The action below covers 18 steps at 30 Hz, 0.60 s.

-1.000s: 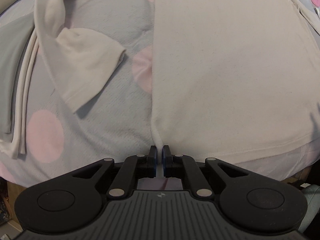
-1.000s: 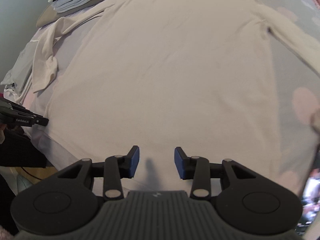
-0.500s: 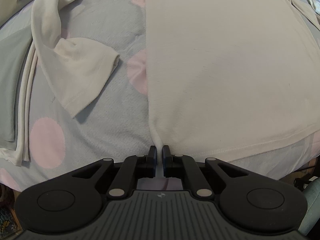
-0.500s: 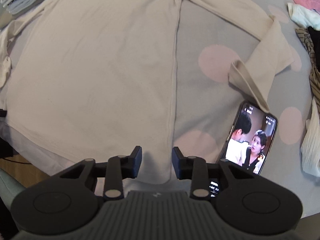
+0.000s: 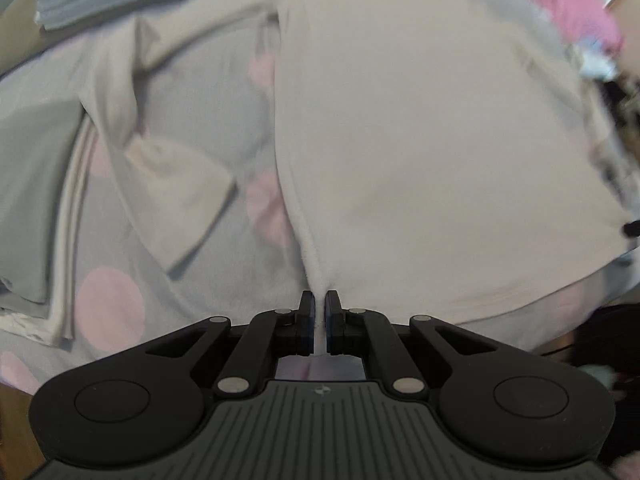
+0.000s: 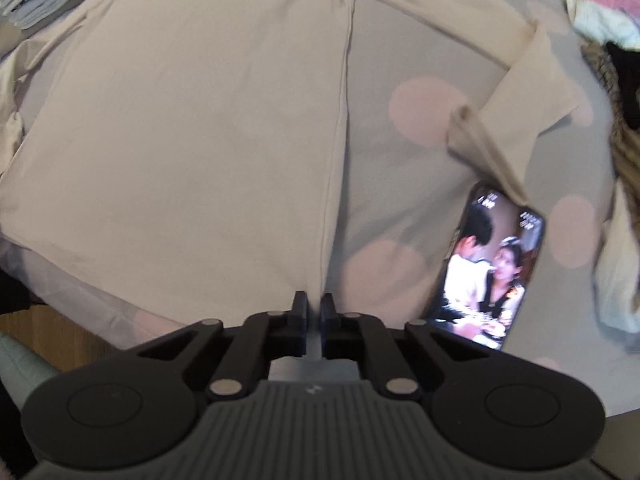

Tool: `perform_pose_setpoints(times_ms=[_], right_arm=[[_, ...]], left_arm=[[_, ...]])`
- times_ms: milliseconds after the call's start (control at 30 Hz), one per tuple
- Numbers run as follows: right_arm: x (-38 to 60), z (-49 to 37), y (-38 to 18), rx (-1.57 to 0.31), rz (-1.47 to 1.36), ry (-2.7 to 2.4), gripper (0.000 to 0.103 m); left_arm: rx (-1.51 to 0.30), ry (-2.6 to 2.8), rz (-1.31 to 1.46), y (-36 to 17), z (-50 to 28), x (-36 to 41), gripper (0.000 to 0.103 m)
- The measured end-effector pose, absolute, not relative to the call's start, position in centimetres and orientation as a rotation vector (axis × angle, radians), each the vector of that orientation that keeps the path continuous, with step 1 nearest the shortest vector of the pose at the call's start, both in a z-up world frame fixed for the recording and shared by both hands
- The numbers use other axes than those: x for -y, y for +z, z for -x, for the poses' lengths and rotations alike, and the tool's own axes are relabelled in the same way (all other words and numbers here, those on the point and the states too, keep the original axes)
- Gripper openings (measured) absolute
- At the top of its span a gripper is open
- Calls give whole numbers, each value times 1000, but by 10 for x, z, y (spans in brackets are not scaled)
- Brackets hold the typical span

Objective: Fold clothes

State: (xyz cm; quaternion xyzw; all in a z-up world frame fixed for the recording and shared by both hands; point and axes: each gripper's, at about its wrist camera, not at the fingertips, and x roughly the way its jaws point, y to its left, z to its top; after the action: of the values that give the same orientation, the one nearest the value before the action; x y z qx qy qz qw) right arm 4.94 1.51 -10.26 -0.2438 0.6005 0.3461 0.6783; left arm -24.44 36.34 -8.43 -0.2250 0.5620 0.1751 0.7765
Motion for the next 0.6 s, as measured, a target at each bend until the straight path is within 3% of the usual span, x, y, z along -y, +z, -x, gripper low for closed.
perform_pose_setpoints(times_ms=[233,367,600], right_arm=[[-5,-40,-44,-1327,674,829,6],[-4,-20,-63,-1386,773,864,6],[-9,-4,-139,-1484,846,812,6]], left_arm=[[-1187,303,492,-45,276,-355,3],[-1291,269,431,-57,282,-344,3],[-1481,288,376,-132,273,-334,3]])
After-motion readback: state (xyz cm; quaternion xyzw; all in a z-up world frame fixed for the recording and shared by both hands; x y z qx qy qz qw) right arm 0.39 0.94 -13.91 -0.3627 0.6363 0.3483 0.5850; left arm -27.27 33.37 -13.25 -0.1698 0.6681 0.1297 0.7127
